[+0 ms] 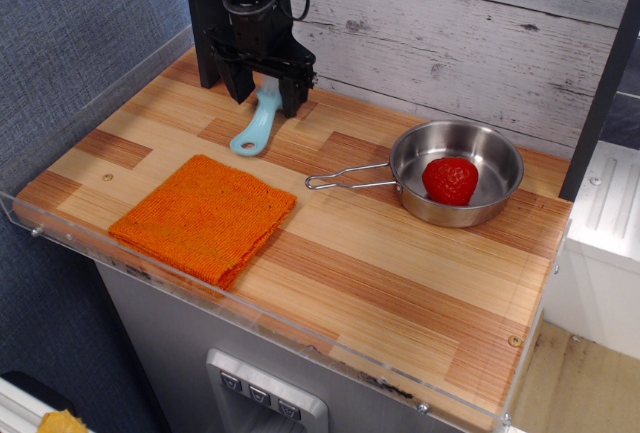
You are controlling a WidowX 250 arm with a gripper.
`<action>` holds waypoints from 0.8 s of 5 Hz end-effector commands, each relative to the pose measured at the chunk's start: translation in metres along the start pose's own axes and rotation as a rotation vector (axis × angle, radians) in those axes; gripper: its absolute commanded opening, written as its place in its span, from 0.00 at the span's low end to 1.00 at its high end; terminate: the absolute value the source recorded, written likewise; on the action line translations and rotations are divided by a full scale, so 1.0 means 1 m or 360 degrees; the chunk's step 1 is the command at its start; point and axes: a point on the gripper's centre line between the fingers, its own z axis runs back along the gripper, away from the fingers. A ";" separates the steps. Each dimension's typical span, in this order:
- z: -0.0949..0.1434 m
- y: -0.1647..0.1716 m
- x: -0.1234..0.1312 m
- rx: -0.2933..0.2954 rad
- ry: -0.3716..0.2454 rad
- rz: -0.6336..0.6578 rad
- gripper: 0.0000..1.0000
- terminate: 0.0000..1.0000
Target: Pick blue brush and place it on the top left of the table
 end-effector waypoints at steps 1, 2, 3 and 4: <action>0.062 -0.004 0.005 0.0073 -0.0222 0.0015 1.00 0.00; 0.116 -0.026 -0.003 -0.0024 -0.0320 0.0020 1.00 0.00; 0.164 -0.055 -0.010 -0.0062 -0.0405 -0.0033 1.00 0.00; 0.154 -0.100 -0.027 -0.0191 -0.0306 -0.0064 1.00 0.00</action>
